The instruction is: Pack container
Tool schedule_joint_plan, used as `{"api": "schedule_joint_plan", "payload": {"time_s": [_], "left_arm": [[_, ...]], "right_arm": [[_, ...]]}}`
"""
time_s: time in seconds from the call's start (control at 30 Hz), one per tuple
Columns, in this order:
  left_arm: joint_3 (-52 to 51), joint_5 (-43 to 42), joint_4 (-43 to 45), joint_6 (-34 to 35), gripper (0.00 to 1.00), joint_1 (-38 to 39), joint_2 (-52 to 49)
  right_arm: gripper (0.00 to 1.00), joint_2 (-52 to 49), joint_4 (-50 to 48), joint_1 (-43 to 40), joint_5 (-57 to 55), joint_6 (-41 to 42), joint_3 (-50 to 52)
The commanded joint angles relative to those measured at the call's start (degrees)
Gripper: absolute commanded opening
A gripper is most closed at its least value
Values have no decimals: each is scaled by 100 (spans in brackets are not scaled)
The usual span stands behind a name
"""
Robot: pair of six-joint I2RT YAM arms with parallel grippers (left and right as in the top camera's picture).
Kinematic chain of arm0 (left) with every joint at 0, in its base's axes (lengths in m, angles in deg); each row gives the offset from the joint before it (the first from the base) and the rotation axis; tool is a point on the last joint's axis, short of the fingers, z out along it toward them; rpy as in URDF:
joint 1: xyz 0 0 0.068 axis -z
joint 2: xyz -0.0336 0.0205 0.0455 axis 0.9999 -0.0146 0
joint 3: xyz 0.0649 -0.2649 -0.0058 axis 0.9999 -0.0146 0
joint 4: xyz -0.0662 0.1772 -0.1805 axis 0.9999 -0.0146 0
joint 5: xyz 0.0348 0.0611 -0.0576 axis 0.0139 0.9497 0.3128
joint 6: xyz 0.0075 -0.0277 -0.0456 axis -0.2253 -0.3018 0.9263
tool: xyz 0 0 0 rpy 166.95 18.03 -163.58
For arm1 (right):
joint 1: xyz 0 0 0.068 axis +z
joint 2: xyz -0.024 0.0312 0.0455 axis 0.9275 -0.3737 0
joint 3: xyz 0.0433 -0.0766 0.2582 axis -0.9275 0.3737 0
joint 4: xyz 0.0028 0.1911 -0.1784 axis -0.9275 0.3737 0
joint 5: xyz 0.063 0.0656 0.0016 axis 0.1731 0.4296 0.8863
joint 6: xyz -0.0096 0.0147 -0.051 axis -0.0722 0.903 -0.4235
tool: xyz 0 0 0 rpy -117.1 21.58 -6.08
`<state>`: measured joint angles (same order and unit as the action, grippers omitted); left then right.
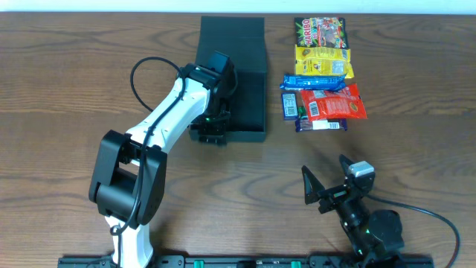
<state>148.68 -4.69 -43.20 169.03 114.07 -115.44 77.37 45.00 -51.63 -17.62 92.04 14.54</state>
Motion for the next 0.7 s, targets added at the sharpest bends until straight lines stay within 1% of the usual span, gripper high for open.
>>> {"api": "schedule_joint_plan", "payload": {"time_s": [0.0,0.17,0.27,0.3,0.43,0.53,0.6,0.67], "left_arm": [[22,-195,59,-887,95,0,129],[39,-664,319,-2144,96,-24,188],[79,-649,308,-2660,95,-22,389],[79,-605,310,-2721,95,-24,514],[79,-61,313,-2865,96,-11,1270],[79,654,317,-3202,95,17,1971],[79,1333,337,-3740,95,37,2430],[79,1904,334,-4540,96,42,2771]], "right_arm": [[99,28,4,48,0,7,39],[99,28,4,48,0,7,39],[99,28,4,48,0,7,39],[99,28,4,48,0,7,42],[99,28,4,48,0,7,42],[99,28,4,48,0,7,39],[99,28,4,48,0,7,42],[99,28,4,48,0,7,42]]}}
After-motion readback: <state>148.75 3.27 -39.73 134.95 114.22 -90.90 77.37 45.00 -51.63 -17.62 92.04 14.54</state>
